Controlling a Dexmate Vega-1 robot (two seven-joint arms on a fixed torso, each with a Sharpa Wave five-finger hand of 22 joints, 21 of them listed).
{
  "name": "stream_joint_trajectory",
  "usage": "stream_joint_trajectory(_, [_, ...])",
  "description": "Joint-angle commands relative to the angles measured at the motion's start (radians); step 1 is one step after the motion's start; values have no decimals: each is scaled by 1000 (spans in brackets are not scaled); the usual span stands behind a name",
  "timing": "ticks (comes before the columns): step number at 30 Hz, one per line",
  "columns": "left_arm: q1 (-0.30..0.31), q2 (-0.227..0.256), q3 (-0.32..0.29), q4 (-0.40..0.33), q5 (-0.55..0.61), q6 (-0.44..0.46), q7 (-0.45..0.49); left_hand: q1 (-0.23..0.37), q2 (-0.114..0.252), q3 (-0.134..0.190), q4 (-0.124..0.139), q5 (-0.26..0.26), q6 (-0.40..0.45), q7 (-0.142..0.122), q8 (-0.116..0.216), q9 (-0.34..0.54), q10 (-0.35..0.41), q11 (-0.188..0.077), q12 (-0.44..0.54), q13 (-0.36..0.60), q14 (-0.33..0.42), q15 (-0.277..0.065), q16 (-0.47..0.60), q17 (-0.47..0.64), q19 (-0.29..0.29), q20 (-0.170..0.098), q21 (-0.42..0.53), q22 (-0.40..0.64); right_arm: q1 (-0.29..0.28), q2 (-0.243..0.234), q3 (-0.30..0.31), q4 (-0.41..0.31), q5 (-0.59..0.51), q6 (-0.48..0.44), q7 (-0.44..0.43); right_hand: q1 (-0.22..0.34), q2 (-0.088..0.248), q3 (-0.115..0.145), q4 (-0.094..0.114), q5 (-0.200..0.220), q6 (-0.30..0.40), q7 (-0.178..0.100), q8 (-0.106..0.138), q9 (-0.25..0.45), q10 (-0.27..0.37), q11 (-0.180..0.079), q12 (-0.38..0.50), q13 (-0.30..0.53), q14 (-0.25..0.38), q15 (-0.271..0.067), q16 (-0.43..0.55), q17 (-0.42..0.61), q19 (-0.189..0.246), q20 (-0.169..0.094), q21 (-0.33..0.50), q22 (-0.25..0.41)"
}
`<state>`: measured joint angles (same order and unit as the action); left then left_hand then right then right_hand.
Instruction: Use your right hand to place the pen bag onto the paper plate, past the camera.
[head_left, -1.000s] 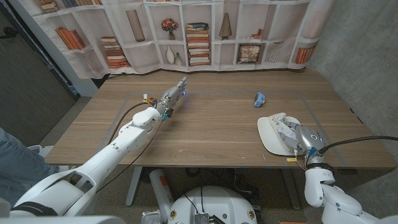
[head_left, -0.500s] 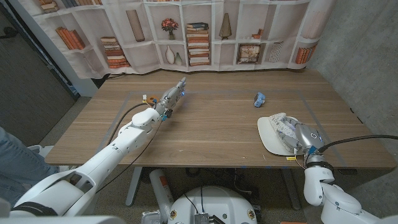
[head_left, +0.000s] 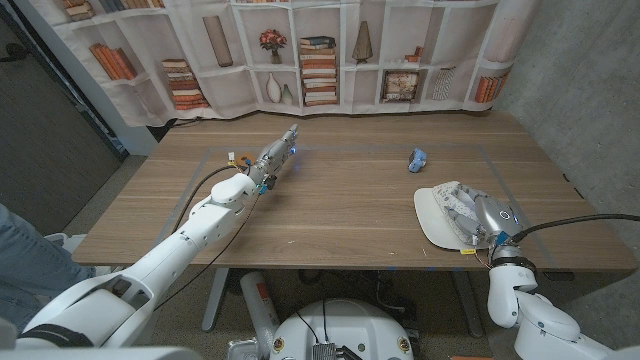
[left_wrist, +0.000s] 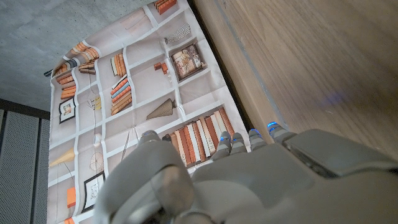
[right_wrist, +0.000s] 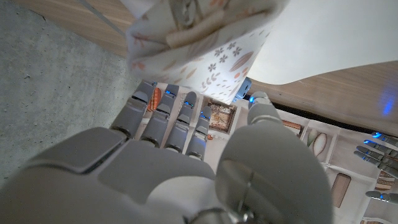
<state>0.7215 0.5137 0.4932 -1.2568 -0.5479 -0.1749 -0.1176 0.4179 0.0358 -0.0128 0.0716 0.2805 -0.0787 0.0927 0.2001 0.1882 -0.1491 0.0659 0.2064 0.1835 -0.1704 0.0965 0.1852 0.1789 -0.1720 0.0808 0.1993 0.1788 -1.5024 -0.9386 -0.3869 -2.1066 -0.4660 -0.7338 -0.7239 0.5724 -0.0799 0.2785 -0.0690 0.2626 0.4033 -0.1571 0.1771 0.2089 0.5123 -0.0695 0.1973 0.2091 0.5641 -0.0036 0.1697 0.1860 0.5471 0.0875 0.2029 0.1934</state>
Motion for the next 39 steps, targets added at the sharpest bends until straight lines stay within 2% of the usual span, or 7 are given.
stream_joint_trajectory(1, [-3, -1, -1, 10, -3, -7, -9, 10, -1, -5, 2, -6, 4, -3, 0, 4, -8, 2, -3, 5, -25, 7, 4, 5, -54, 8, 3, 5, -2, -8, 11, -16, -15, 10, -13, 0, -9, -5, -1, 6, 11, -1, 9, 3, -2, -1, -1, 0, -2, 4, 3, 1, 0, -4, -3, 1])
stream_joint_trajectory(29, [14, 9, -11, -7, -10, -16, -8, 12, 2, -9, 2, -8, 3, -5, 0, 4, -8, -1, -2, 5, -25, 6, 4, 6, -52, 14, 4, 5, -25, -25, 55, -78, -54, -4, 17, -12, -4, -8, 4, 13, 21, -3, 18, 2, 8, -10, 11, -2, -5, -6, 11, 1, 4, -9, 2, 2])
stream_joint_trajectory(39, [28, 14, -17, -8, -19, -26, -14, 13, 3, -11, 2, -8, 5, -6, 0, 4, -6, -1, -2, 5, -25, 10, 4, 6, -52, 15, 4, 5, -20, -18, 48, -84, -76, -17, 26, -14, 0, -8, 6, 16, 28, -1, 23, 2, 14, -19, 16, -2, -7, -16, 12, 1, 5, -9, 3, 2])
